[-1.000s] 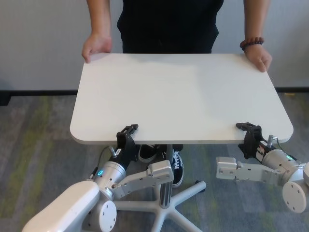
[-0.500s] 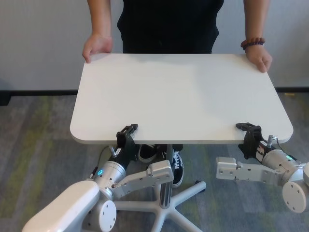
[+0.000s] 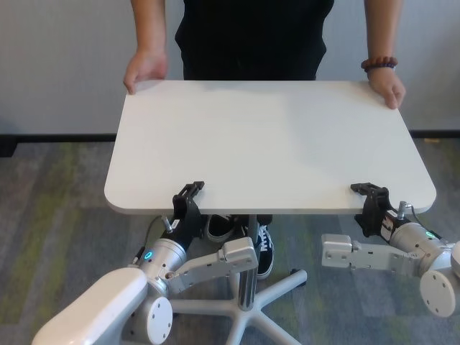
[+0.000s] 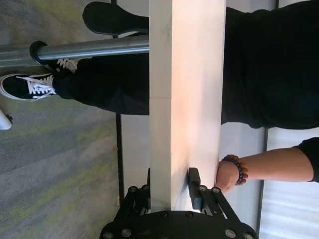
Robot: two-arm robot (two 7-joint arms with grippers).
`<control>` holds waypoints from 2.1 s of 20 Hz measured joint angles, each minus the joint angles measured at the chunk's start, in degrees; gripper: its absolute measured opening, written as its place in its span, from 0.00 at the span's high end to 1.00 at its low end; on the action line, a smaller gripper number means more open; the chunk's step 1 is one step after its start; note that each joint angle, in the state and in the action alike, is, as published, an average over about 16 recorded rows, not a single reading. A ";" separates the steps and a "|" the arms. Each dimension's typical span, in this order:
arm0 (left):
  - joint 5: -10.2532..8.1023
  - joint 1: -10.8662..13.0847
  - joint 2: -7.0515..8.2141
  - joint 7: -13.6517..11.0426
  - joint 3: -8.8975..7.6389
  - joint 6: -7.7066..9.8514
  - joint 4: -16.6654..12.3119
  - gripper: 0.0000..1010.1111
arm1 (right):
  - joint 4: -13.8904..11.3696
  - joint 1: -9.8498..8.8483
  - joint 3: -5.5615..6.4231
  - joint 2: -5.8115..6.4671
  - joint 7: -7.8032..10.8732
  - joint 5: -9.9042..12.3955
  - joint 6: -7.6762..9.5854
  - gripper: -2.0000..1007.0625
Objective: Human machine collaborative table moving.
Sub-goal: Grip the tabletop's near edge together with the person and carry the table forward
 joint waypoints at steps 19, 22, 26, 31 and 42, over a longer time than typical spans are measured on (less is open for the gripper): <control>0.10 -0.05 -0.01 0.09 0.06 -0.08 0.09 0.06 | -0.04 0.00 -0.04 0.01 0.02 -0.06 0.04 0.13; 0.11 -0.06 -0.01 0.07 0.06 -0.08 0.11 0.03 | -0.04 0.00 -0.04 0.01 0.00 -0.06 0.03 0.07; 0.11 -0.07 0.00 0.05 0.06 -0.07 0.13 0.01 | -0.05 0.00 -0.04 0.01 -0.01 -0.07 0.03 0.02; -0.31 0.02 0.08 -1.14 -0.05 -0.20 -0.17 0.01 | -0.14 -0.02 -0.04 0.05 -0.01 -0.06 0.01 0.00; -1.81 3.76 2.98 -7.44 -0.75 1.33 -9.43 0.01 | -5.02 -2.31 0.48 1.52 2.37 0.33 1.58 0.00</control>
